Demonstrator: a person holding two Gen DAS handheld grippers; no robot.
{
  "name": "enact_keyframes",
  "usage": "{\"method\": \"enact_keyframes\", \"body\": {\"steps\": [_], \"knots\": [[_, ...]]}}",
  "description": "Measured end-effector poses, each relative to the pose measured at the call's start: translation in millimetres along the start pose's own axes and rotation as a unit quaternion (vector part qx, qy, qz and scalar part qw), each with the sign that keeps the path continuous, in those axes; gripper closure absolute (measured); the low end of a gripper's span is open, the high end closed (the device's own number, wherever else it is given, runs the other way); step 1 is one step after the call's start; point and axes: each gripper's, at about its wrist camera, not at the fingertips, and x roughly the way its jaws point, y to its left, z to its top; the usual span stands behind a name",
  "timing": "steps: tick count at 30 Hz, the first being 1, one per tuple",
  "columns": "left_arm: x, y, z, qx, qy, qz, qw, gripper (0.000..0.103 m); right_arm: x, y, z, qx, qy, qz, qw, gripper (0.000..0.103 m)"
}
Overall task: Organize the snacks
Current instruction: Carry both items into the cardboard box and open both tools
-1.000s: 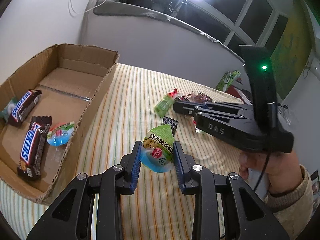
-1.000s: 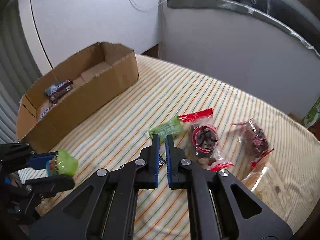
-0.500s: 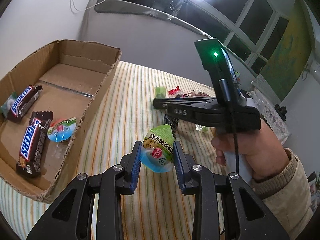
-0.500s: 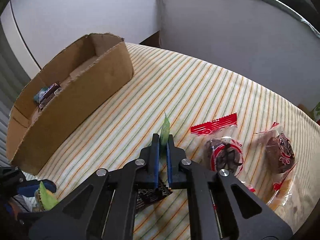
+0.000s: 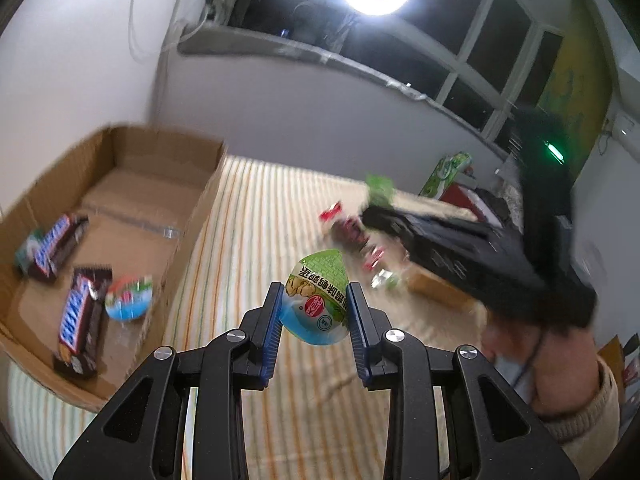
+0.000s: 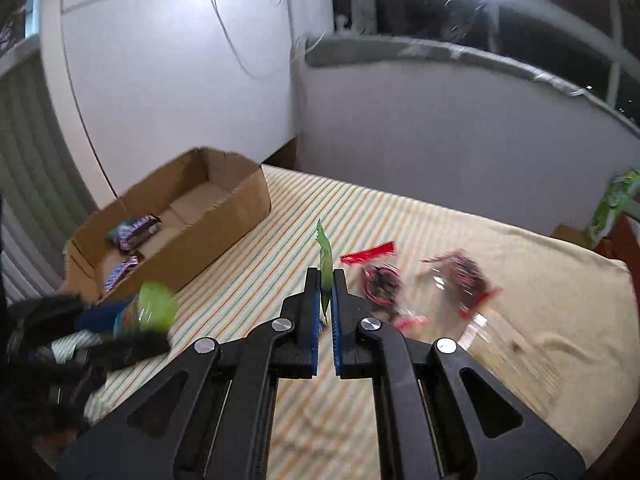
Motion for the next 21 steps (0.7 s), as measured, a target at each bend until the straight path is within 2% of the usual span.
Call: {"method": "enact_keyframes", "body": {"steps": [5,11,15,18,21], "knots": [[-17,-20,4,0.02,-0.021,-0.006,0.9996,0.074,-38,-3,-36,0.032,-0.013,-0.021,0.999,0.098],[-23,-37,-19,0.042,-0.014,-0.011,0.999,0.074,-63,-14,-79,0.074,-0.013,-0.048,0.996,0.098],[-28,-40,-16,0.046,-0.021,-0.012,0.9986,0.074,-78,-8,-71,0.069,-0.036,-0.056,0.995,0.098],[-44,-37,-4,0.054,-0.046,-0.004,0.9975,0.074,-102,4,-47,0.054,-0.07,-0.063,0.994,0.098],[-71,-33,17,0.067,-0.089,0.007,0.9938,0.074,-128,19,-21,0.034,-0.108,-0.072,0.991,0.098]]}}
